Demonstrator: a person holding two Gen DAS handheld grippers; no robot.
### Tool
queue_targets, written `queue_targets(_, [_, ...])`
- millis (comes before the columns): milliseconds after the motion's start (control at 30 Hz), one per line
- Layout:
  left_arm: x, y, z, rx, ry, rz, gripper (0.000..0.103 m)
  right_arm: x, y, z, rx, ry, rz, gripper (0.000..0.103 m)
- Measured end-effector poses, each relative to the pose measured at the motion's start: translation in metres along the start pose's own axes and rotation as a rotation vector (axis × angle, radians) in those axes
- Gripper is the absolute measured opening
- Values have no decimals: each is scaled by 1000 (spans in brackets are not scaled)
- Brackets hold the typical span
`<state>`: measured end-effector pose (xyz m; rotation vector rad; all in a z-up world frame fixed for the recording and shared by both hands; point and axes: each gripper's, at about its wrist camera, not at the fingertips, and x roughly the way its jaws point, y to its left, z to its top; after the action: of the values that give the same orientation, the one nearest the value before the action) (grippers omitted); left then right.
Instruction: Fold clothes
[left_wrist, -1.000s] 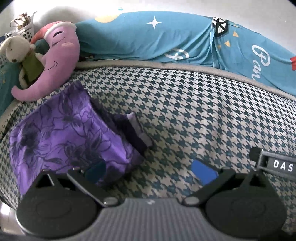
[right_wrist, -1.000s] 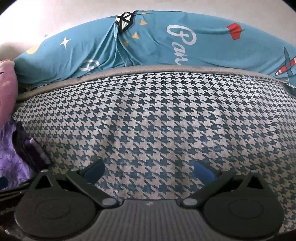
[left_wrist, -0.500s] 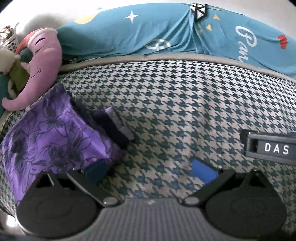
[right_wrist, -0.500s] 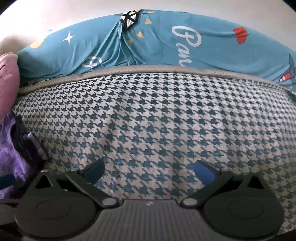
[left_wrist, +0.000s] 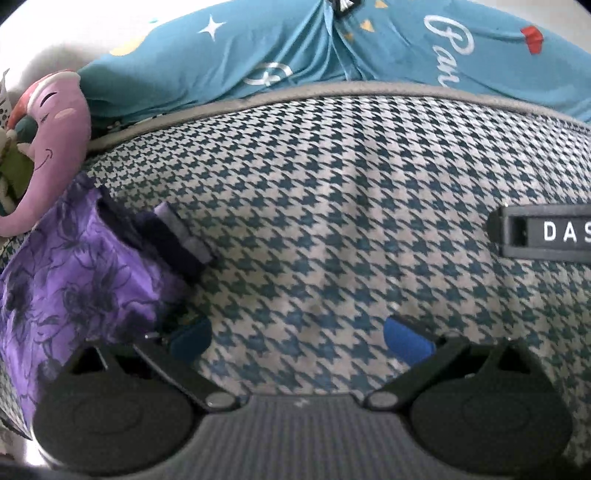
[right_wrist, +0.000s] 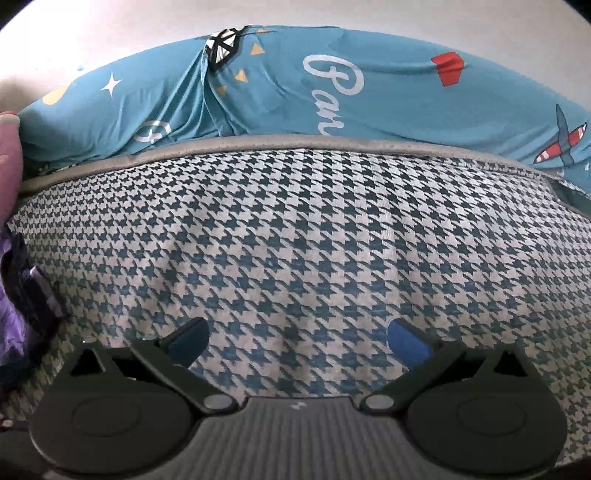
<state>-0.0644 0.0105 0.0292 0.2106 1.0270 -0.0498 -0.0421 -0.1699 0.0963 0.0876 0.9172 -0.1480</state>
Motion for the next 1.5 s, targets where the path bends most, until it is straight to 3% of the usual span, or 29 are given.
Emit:
queue_targets(367, [-10,-11,-4,45,-53,-61,103,-4,-14,-1,-16,1,-18,103])
queue_targets(833, [-9,-13,-3,32,-89,-53,103,-11,-14,-5,-27,-15,-47,103])
queue_targets(1233, [-5,-7,1,-41,-108,-64,103,-18,-14,-6,-23,-32,-53,103])
queue_targets(1500, [-10,-12,0,-19,-130,-60,103,-21,-16,-7,-19,-31,-56,103])
